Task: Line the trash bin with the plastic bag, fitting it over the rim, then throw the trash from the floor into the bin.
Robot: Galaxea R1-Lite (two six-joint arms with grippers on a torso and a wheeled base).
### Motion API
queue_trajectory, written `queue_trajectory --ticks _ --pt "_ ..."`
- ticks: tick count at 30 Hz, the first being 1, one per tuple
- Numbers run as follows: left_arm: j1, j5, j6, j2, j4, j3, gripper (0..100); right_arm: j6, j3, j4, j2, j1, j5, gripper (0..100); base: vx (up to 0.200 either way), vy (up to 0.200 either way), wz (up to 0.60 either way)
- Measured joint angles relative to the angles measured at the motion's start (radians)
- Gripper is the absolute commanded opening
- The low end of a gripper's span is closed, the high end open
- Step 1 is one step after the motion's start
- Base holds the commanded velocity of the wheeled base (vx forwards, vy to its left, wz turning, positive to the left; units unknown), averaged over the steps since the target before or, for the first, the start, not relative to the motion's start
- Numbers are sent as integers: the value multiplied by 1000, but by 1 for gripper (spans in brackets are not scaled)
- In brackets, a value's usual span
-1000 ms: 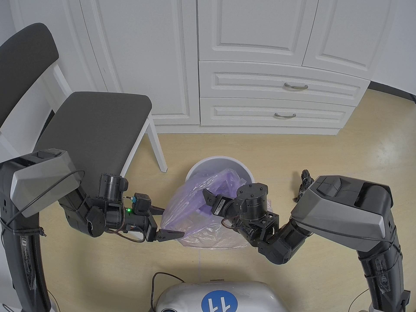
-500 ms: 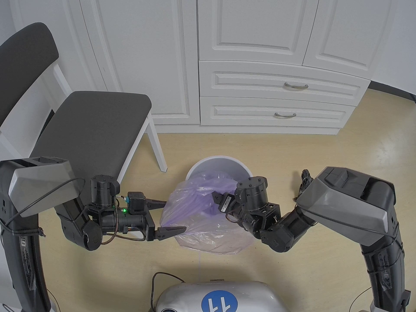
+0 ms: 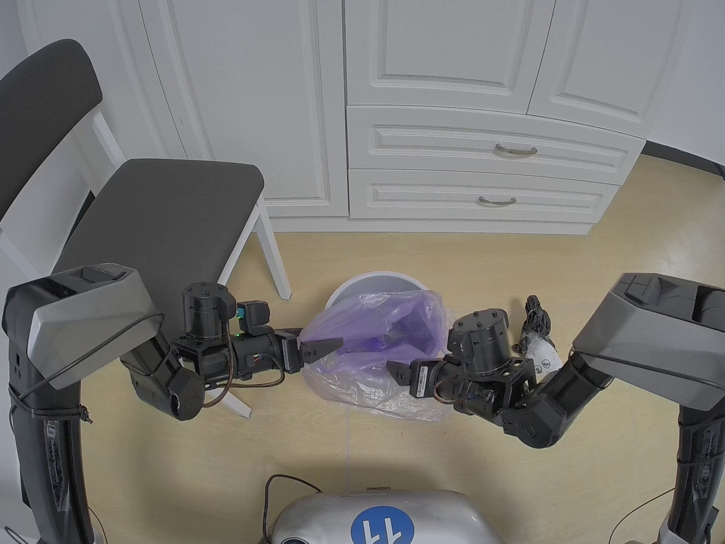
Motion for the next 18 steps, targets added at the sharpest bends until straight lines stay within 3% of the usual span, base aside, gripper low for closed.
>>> queue_trajectory --ticks 4,7,12,18 --pt "-18 34 -28 -1 50 -44 100 -75 82 -92 -32 3 31 100 0 0 0" --pt "-25 47 -35 -2 75 -63 100 -138 143 -253 -40 9 61 100 0 0 0" --pt "-28 56 -38 -10 104 -73 100 -307 186 -415 -32 26 99 100 0 0 0" --pt "-28 60 -38 -29 136 -73 100 -480 140 -313 -27 50 154 100 0 0 0"
